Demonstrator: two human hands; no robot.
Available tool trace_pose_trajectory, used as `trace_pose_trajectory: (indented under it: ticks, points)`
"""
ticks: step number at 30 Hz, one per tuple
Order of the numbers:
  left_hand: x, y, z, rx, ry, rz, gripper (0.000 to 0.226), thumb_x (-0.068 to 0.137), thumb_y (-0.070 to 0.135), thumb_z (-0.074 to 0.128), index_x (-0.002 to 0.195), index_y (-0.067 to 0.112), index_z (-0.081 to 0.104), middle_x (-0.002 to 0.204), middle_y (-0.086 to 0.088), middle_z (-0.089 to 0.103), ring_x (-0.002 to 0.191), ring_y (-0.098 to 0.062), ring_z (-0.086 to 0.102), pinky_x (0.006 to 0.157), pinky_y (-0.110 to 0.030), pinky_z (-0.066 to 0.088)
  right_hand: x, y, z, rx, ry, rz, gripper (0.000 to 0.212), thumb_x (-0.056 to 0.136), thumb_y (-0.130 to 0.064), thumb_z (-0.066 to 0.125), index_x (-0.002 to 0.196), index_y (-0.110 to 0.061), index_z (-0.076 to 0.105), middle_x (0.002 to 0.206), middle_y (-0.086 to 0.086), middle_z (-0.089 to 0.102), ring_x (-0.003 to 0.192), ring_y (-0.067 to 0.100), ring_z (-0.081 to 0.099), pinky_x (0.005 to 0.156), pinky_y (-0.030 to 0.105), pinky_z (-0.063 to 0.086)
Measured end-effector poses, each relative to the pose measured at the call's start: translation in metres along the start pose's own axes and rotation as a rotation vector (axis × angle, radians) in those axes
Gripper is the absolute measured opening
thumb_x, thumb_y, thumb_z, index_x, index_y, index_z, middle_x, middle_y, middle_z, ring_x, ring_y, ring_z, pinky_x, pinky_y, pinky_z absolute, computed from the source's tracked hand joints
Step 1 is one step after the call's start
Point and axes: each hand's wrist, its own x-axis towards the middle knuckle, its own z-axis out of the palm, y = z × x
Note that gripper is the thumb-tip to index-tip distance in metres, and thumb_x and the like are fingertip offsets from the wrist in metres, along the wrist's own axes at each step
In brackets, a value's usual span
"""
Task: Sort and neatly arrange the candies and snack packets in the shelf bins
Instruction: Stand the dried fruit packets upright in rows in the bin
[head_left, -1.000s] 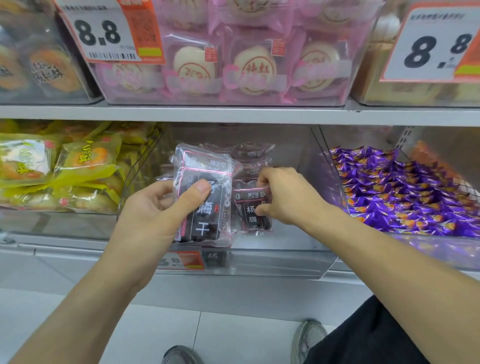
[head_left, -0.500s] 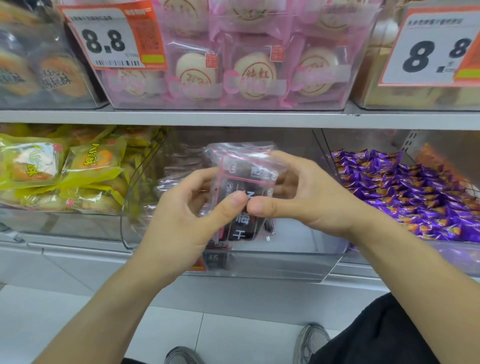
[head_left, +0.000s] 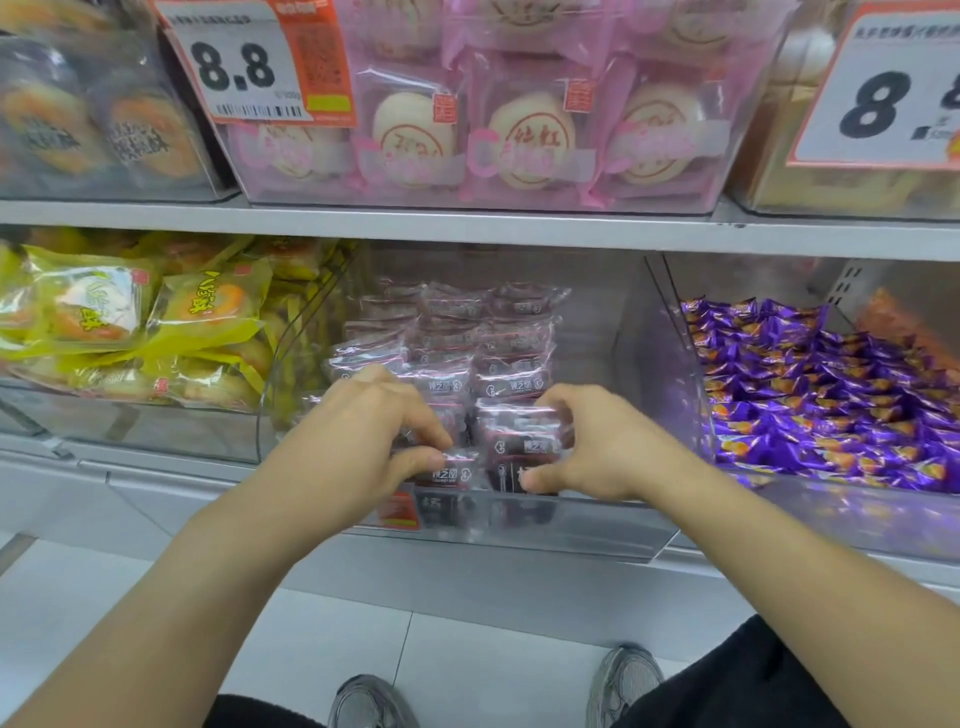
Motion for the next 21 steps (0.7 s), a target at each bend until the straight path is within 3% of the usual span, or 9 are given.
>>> trace_pose_trajectory:
  ticks: [2,5,10,14,19,21]
  points:
    - [-0.001,-0.003,0.000,0.004,-0.002,0.001,0.009,0.081,0.028,0.079,0.090,0.030,0.079,0.084,0.014,0.068,0.091,-0.014,0.049,0.082,-0.032,0.043,0.001,-0.001,0.000,-0.158,0.042,0.037,0.085,0.058,-0.047,0.092,0.130,-0.026,0.051,0.122,-0.004,0.058,0.107,0.020,0.057,0.089,0.031,0.048]
    - [-0.003,-0.005,0.003,0.012,0.020,0.036,0.009,0.083,0.022,0.078,0.089,0.028,0.080,0.084,0.009,0.070,0.084,-0.016,0.050,0.077,-0.033,0.043,-0.001,0.000,-0.002,-0.159,0.045,0.055,0.096,0.055,-0.049,0.093,0.134,-0.027,0.042,0.124,-0.003,0.057,0.107,0.021,0.055,0.087,0.034,0.048]
    - [-0.003,-0.009,0.002,0.051,0.084,0.113,0.010,0.079,0.024,0.070,0.082,0.027,0.079,0.077,0.010,0.070,0.076,-0.019,0.054,0.073,-0.039,0.048,-0.005,-0.008,0.005,-0.095,0.127,0.030,0.079,0.066,-0.054,0.086,0.127,-0.025,0.045,0.108,-0.004,0.059,0.093,0.016,0.058,0.073,0.030,0.046]
    - [-0.001,-0.014,0.000,0.095,0.114,0.148,0.010,0.076,0.024,0.069,0.080,0.027,0.078,0.076,0.010,0.069,0.073,-0.021,0.054,0.068,-0.044,0.051,-0.004,-0.011,0.008,-0.145,0.051,0.069,0.087,0.066,-0.060,0.083,0.129,-0.019,0.038,0.124,0.002,0.057,0.103,0.023,0.058,0.075,0.032,0.045]
    - [0.000,-0.011,0.000,0.018,-0.006,0.097,0.010,0.081,0.016,0.078,0.088,0.023,0.079,0.082,0.010,0.068,0.082,-0.015,0.050,0.076,-0.031,0.042,-0.008,-0.008,-0.007,-0.106,0.009,0.107,0.081,0.060,-0.049,0.091,0.122,-0.024,0.044,0.118,-0.004,0.059,0.099,0.017,0.058,0.077,0.029,0.046]
    - [-0.001,-0.011,0.000,0.004,-0.025,0.073,0.010,0.083,0.019,0.077,0.091,0.025,0.079,0.083,0.013,0.065,0.084,-0.010,0.048,0.078,-0.027,0.038,-0.008,-0.009,-0.004,-0.143,0.011,0.122,0.085,0.062,-0.051,0.089,0.125,-0.020,0.042,0.124,0.000,0.054,0.104,0.020,0.057,0.082,0.031,0.047]
